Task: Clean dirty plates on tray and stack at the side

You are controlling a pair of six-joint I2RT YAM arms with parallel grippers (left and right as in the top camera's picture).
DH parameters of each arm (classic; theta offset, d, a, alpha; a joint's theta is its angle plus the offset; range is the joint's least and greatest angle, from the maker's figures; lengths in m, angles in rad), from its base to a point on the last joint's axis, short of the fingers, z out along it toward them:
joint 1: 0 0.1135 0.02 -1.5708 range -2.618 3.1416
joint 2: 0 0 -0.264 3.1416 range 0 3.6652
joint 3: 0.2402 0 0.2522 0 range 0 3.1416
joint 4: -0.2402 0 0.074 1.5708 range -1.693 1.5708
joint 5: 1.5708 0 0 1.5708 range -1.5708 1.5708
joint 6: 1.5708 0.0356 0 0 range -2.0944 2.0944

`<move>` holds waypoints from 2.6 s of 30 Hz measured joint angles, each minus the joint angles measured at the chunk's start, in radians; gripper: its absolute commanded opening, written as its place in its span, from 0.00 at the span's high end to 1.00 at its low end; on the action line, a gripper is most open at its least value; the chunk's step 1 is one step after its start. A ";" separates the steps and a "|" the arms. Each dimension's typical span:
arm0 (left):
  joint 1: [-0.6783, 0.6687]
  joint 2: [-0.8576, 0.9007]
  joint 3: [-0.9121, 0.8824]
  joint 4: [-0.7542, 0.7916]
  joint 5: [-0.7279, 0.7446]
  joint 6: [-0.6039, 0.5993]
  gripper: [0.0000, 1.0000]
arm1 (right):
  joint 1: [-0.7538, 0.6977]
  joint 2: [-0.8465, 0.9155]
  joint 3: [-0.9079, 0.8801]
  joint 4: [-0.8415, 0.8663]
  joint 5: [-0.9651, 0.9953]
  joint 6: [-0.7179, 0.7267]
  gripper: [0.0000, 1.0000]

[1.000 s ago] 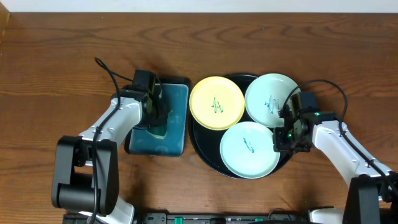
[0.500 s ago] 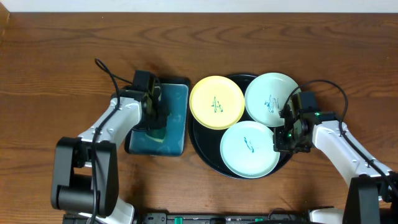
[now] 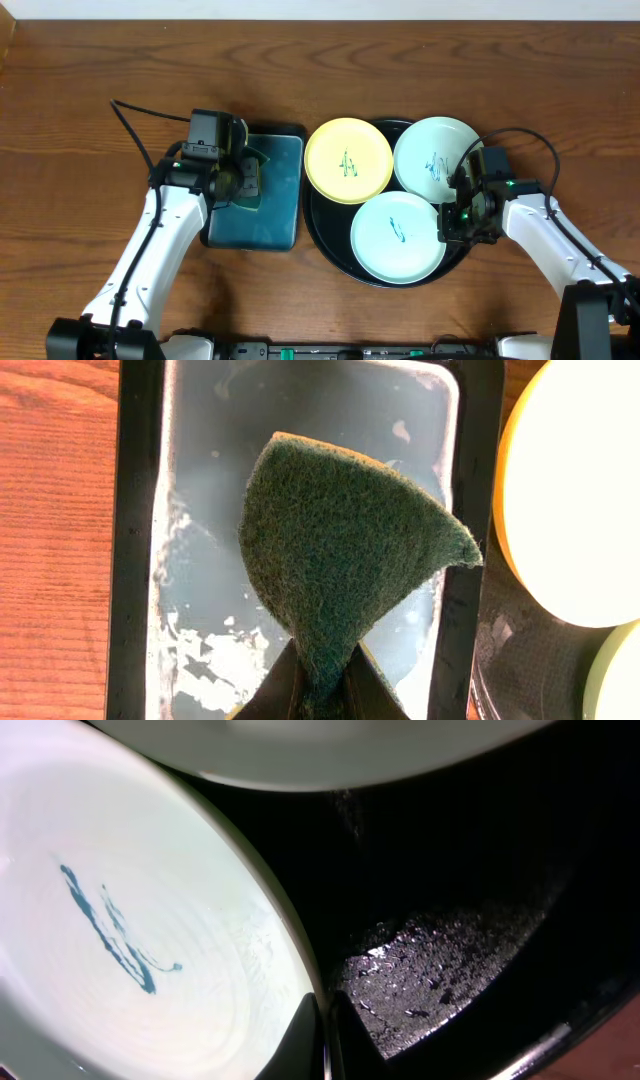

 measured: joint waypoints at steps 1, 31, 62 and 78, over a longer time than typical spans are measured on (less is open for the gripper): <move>0.000 0.000 0.000 -0.003 0.000 0.000 0.93 | 0.000 0.000 0.000 0.002 -0.001 0.000 0.99; 0.000 -0.033 0.001 0.314 0.000 0.024 0.92 | 0.000 0.000 0.000 0.005 -0.005 0.002 0.99; 0.000 -0.090 0.001 0.294 0.000 0.031 0.92 | 0.000 0.000 0.000 0.012 -0.005 0.002 0.99; 0.000 -0.090 0.001 0.293 0.000 0.031 0.92 | 0.011 0.000 0.000 0.021 -0.005 0.002 0.99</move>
